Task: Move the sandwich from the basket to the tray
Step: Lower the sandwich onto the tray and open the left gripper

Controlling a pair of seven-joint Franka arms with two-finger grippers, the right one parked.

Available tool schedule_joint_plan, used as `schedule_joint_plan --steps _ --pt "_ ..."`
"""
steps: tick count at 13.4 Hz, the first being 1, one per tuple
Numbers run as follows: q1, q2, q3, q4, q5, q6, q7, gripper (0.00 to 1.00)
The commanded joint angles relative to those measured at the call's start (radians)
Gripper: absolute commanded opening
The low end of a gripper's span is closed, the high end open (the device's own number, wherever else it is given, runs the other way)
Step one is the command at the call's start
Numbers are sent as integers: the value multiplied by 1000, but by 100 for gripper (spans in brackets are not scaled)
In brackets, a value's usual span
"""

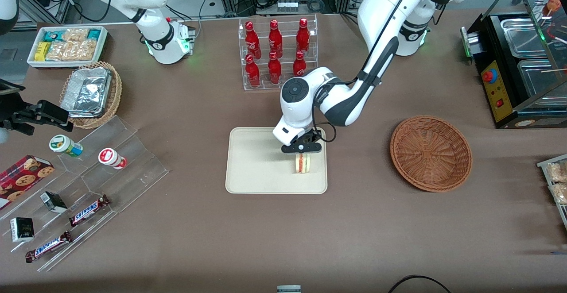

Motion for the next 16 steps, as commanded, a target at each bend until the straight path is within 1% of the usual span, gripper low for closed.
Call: schedule_joint_plan --steps 1,3,5,6,7,9,10,11,12,13,16 --pt "-10 27 3 31 24 1 -26 21" --pt "-9 38 3 31 53 1 -29 22" --pt "-9 43 3 33 58 1 -29 23" --pt "-9 44 3 33 59 1 -28 27" --pt "-9 49 3 34 59 1 -28 38" --pt "-7 49 3 34 61 1 -26 64" --pt "-7 46 3 34 59 1 -25 79" --pt "-4 44 3 34 59 1 -25 85" --pt "-2 43 3 36 59 -1 -25 86" --pt "-1 40 3 40 59 -1 -25 90" --pt "1 31 3 74 52 -16 -33 96"
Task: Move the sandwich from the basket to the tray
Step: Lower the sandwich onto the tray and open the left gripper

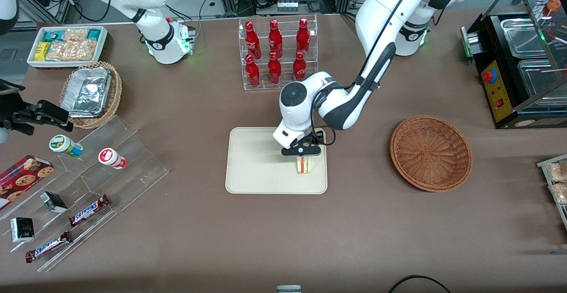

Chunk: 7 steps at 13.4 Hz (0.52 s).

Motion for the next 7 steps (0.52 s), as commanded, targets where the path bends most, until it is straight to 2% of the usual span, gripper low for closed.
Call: schedule_joint_plan --steps 1,4,7 --pt "-7 -8 0 58 13 -51 -44 100" --pt "-3 -52 0 106 -1 -136 -60 100" --pt "16 -174 0 107 -20 -250 -72 100"
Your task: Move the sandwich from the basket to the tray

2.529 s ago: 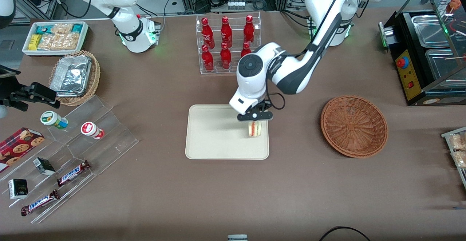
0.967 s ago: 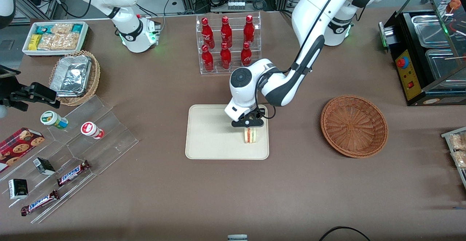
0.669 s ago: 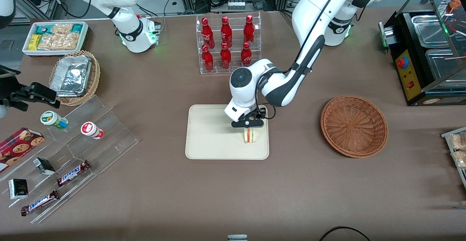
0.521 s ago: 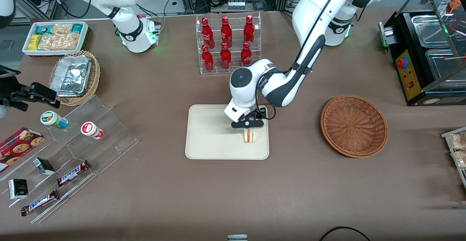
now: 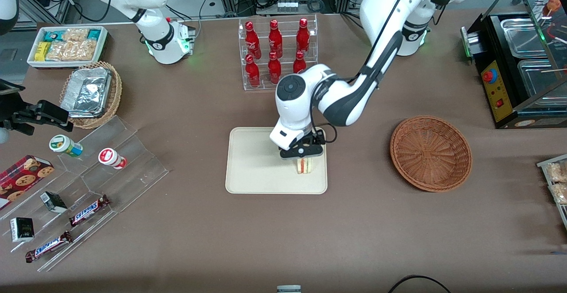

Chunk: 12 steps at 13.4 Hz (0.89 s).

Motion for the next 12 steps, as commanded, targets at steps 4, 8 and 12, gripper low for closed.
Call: schedule_joint_plan --steps 4,8,12 --pt "98 -273 16 -25 -96 -242 28 100" --pt "262 -393 17 -27 -195 -362 233 100" --pt "431 -464 17 -30 -241 -450 420 100"
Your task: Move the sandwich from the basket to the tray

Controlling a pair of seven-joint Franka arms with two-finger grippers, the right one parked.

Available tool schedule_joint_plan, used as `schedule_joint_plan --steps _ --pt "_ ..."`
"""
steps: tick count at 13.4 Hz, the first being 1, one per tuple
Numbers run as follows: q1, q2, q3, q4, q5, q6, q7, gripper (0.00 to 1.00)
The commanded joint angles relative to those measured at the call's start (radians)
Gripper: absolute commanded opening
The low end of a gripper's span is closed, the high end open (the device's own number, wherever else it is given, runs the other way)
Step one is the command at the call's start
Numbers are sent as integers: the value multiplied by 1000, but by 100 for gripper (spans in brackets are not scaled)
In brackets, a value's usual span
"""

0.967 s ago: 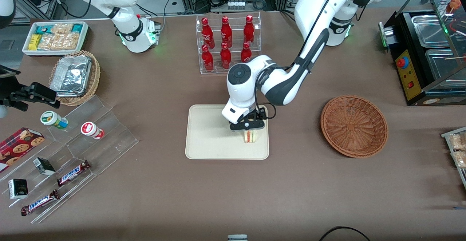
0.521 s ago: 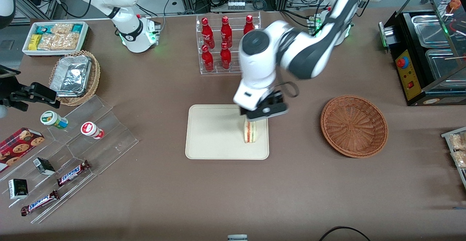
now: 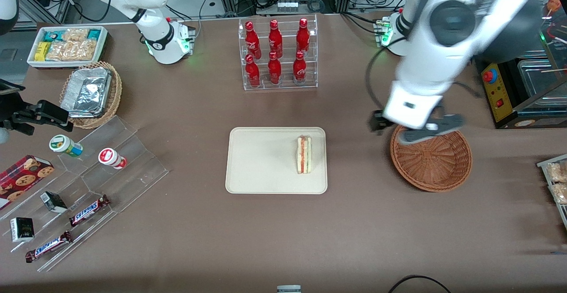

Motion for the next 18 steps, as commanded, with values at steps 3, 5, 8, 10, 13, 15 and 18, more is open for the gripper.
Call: schedule_joint_plan --steps 3,5,8,10,13,15,18 --pt "186 -113 -12 -68 -94 -67 261 100" --pt "263 -189 -9 -141 -135 -66 421 100" --pt "271 -258 78 -190 -152 -67 562 100" --pt "228 -305 169 -232 -152 -67 610 100" --pt "203 -338 211 -258 -154 -67 610 100" --pt "197 -330 206 -232 -178 -67 613 100" --pt "183 -301 198 -180 -181 -72 611 100"
